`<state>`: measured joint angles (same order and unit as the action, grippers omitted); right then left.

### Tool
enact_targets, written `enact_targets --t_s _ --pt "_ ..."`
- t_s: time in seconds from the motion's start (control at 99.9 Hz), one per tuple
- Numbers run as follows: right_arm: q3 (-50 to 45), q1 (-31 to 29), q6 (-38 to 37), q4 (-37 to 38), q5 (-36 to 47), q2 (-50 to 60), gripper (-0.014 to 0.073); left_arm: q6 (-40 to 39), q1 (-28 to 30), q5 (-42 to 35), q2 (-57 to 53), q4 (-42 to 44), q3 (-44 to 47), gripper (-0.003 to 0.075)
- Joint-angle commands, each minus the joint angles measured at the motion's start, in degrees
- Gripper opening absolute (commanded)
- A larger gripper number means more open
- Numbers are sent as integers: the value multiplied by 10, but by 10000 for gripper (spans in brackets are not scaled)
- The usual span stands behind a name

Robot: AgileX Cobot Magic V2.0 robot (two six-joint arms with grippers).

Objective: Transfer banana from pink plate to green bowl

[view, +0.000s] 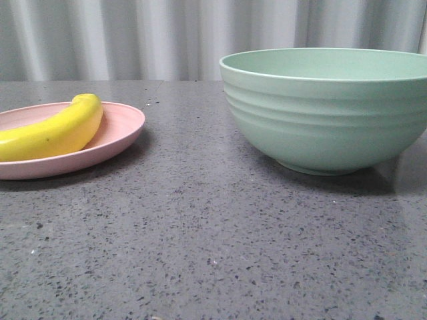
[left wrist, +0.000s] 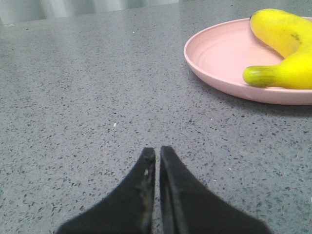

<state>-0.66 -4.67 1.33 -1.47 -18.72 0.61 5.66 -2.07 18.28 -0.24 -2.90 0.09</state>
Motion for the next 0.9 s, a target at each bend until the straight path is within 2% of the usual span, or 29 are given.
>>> enact_targets --t_s 0.0,0.54,0.891 --pt "-11 -4 1 2 11 13 -64 -5 1 -37 -16 -1 5 -20" --pt "-11 -4 1 2 11 13 -64 -5 1 -39 -16 1 5 -20" --pt "-11 -4 1 2 12 13 -64 -5 1 -121 -16 11 5 -20"
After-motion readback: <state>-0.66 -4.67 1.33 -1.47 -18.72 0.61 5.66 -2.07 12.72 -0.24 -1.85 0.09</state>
